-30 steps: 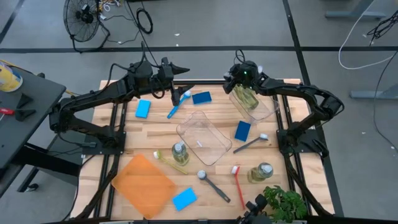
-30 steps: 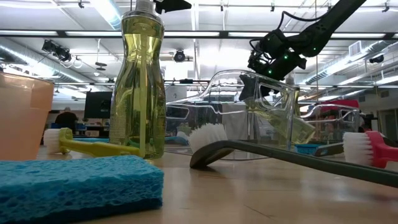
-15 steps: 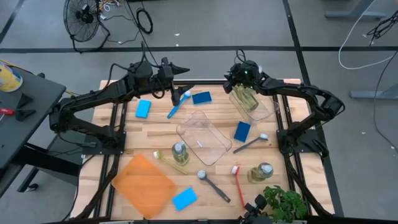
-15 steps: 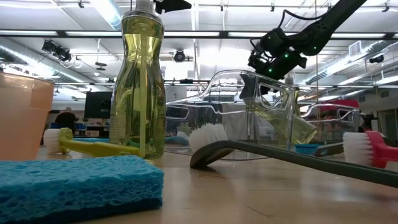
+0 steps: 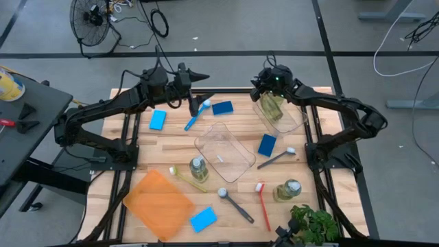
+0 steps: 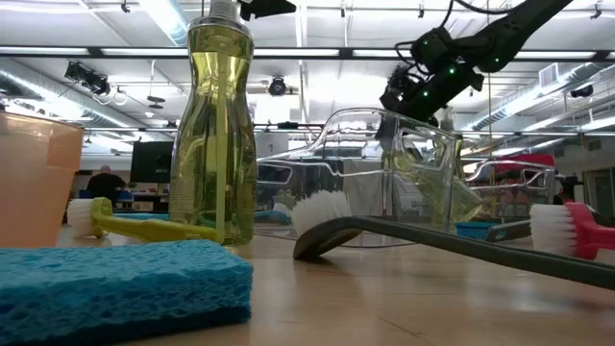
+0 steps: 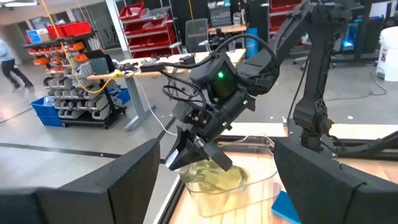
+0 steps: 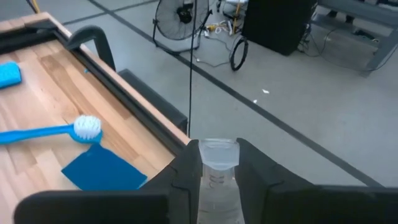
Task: Pick & Place Kitchen Sink Supplies
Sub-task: Put the yellow dish soap into the top transparent bin
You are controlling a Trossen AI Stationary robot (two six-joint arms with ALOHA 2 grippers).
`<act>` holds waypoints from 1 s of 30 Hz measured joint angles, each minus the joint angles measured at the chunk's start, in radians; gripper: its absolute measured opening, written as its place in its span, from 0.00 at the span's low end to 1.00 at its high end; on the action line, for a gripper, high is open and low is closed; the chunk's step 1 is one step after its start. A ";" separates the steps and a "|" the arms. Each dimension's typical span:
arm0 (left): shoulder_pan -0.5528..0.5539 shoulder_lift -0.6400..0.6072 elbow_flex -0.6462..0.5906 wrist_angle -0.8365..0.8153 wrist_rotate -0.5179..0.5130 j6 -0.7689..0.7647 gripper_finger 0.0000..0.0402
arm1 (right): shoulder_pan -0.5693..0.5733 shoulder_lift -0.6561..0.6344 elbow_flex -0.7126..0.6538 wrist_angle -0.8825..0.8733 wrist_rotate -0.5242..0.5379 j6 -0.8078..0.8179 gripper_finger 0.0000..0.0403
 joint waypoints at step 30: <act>0.000 0.000 0.000 0.029 0.000 0.000 0.80 | 0.034 -0.108 0.000 -0.004 0.020 -0.027 0.13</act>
